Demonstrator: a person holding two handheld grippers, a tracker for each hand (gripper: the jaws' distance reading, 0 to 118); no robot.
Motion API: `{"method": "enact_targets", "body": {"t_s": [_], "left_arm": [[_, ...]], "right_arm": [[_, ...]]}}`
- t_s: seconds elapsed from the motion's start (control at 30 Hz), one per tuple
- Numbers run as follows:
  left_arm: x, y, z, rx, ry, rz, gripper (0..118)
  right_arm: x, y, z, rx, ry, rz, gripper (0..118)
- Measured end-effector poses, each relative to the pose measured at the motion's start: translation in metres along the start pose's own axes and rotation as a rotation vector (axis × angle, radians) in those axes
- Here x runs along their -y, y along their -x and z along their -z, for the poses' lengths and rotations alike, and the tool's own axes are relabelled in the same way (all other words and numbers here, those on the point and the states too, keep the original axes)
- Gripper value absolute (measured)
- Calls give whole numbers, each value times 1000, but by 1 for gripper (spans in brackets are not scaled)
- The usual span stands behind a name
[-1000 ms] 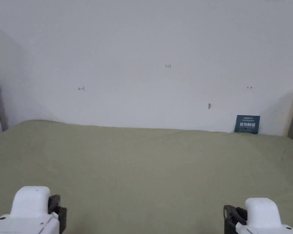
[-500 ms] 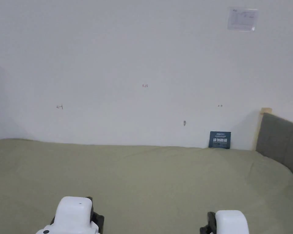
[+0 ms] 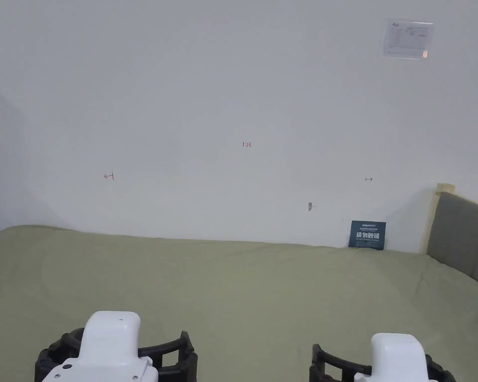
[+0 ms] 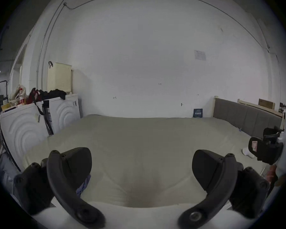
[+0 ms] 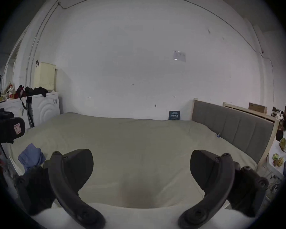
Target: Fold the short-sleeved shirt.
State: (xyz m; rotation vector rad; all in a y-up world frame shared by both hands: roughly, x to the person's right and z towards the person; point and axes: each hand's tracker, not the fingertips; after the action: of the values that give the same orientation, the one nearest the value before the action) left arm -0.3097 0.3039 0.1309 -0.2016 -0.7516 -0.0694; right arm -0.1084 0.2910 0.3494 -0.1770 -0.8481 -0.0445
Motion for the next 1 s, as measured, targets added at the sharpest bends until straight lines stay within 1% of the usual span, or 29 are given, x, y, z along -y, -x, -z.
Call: {"method": "enact_targets", "body": {"t_s": [0.07, 0.13, 0.23, 0.33, 0.43, 0.5, 0.67, 0.73, 0.77, 0.83, 0.9, 1.0], "left_arm": [[-4, 3, -2, 1, 0, -5, 118], [-8, 3, -2, -6, 9, -3, 118], [-14, 6, -3, -4, 6, -13, 118], [-19, 7, -3, -3, 1, -26, 118], [-24, 5, 1, 3, 12, -37, 118], [-25, 3, 0, 15, 11, -37, 118], [-27, 2, 1, 22, 7, -41, 118], [-26, 3, 6, 18, 19, -52, 118], [-26, 2, 7, 17, 20, -53, 118], [-26, 2, 7, 14, 22, -55, 118], [-26, 1, 7, 19, 22, -57, 118], [-26, 0, 8, 19, 23, -58, 118]], "right_arm": [[-7, -4, -3, -7, -2, 35, 117], [-14, -8, -8, 3, -36, 58, 117], [-27, -10, -7, 38, -54, 44, 118], [-35, -9, -4, 46, -70, 15, 118], [-36, -10, 0, 3, -67, -2, 118], [-35, -14, 3, -41, -59, 6, 118], [-38, -19, 1, -84, -31, 78, 118], [-39, -23, 0, -144, -24, 121, 118], [-40, -25, 1, -156, -17, 127, 118], [-44, -24, 2, -123, -9, 123, 118], [-46, -22, 1, -72, -1, 99, 118], [-47, -23, 3, -69, -1, 82, 118]]}}
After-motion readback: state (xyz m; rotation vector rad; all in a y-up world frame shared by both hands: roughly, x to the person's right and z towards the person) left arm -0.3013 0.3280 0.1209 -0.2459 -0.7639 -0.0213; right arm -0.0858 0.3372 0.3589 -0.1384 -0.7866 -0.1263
